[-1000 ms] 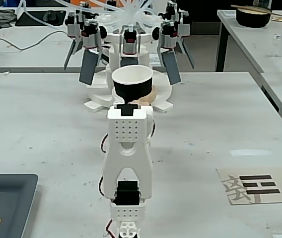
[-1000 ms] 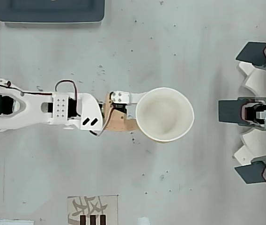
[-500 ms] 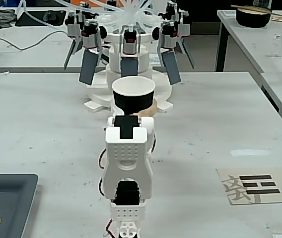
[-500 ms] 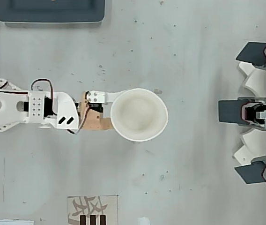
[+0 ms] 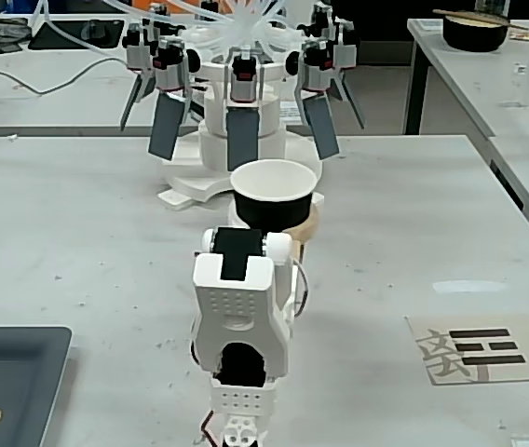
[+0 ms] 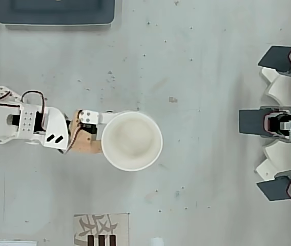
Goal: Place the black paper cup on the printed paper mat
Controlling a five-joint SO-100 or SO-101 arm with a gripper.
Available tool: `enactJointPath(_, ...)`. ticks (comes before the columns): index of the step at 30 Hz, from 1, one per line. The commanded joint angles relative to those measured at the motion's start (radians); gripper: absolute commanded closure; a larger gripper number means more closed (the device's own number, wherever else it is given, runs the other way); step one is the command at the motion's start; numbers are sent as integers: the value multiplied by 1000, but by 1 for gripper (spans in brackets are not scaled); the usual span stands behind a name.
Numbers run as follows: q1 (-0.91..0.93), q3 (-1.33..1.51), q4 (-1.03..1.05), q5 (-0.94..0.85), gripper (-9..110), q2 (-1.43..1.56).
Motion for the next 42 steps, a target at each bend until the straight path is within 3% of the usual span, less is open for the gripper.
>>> enactJointPath(1,51,14,-48,8,89,34)
enactJointPath(25,457,92,-129,18,86,-21)
enactJointPath(42,715,-115,-114,61,90,-210)
